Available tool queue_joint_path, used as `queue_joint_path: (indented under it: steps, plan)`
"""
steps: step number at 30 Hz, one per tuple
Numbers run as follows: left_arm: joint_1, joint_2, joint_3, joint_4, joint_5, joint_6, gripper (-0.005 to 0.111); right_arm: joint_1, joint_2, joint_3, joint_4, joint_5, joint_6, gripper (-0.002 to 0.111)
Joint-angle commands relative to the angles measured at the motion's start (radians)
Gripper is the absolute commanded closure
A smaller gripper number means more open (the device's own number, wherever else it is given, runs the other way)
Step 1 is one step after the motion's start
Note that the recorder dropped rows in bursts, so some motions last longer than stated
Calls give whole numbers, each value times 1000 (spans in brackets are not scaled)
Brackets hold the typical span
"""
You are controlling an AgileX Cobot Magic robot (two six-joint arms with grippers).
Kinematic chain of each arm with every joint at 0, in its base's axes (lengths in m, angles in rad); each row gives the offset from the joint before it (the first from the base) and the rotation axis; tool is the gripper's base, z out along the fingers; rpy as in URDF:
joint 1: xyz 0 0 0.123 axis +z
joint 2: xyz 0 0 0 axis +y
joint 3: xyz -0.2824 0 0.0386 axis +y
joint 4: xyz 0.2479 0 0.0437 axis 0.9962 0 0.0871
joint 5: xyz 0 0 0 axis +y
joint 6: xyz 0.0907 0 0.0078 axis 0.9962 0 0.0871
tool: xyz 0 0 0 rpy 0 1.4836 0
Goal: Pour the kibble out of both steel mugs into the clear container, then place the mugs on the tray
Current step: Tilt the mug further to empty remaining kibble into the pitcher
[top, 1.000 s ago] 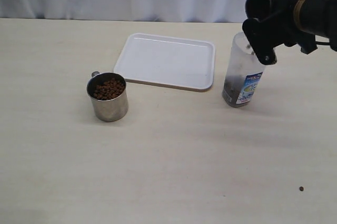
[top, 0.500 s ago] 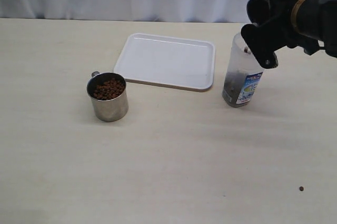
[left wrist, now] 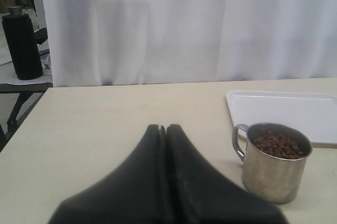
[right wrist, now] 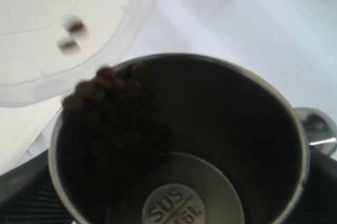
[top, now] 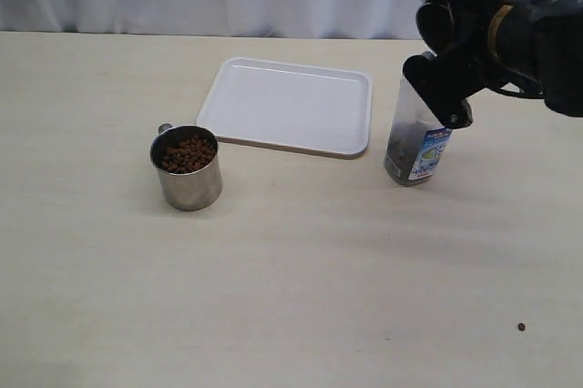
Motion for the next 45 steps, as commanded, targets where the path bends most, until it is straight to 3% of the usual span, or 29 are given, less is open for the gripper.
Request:
queue_joint_path:
  steps: [1,13,30,45]
  plan:
    - [-5,-3,3,5,-2,-3,107,6,-10,-3,-10,29,-19,104]
    - [-5,-3,3,5,-2,-3,107,74,-10,-3,-10,95,-141,104]
    - [-5,-3,3,-4,-3,-3,107,74,-10,-3,-10,143,-294,104]
    - [-5,-3,3,-4,-3,-3,107,142,-4,-3,-10,238,-287,104]
